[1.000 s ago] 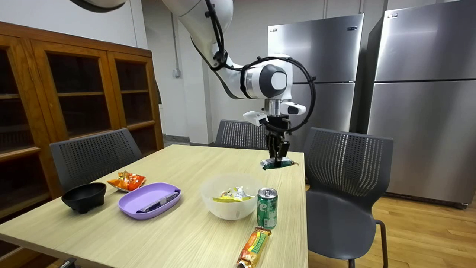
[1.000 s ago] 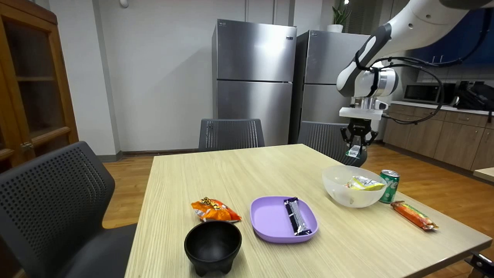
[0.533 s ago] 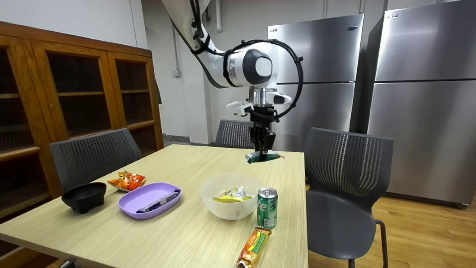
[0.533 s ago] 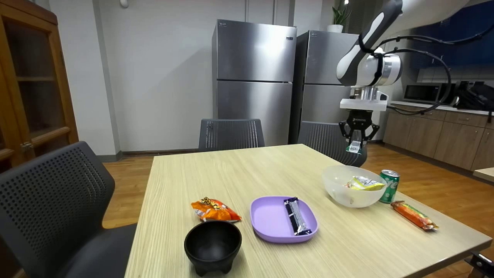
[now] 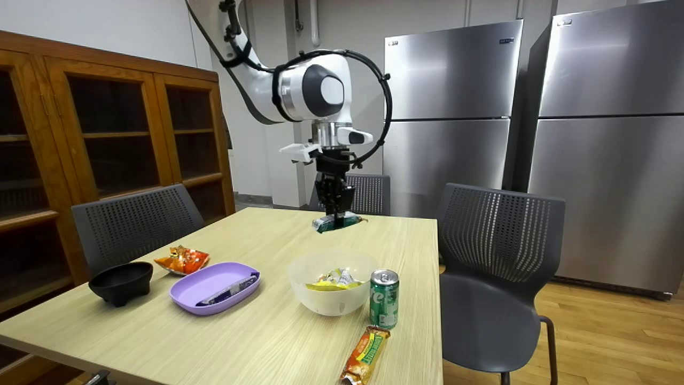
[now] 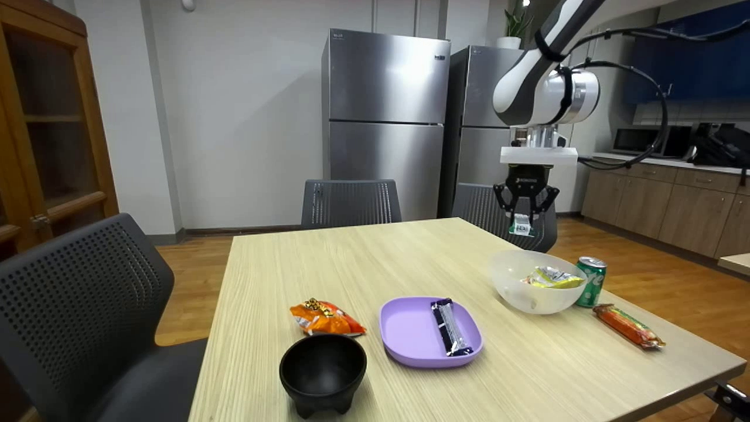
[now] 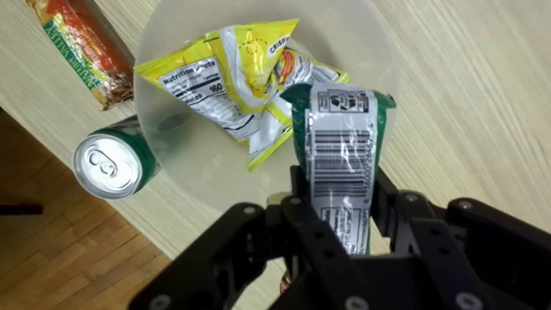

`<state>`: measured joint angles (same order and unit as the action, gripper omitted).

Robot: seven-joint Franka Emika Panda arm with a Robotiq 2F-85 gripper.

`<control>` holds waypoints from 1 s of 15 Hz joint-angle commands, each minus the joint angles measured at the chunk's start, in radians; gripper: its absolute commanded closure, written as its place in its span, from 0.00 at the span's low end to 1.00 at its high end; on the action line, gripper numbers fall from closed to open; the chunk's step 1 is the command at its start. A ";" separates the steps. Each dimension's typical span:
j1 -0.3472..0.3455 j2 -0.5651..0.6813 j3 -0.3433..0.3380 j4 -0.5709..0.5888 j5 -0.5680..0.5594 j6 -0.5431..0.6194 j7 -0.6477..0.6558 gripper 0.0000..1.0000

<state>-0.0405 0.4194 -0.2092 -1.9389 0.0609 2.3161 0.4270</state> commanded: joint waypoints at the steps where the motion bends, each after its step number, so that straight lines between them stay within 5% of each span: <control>1: 0.030 -0.094 0.037 -0.117 -0.039 0.048 -0.027 0.88; 15: 0.118 -0.179 0.158 -0.271 -0.047 0.105 -0.056 0.88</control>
<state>0.0644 0.2855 -0.0687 -2.1527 0.0330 2.3895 0.3677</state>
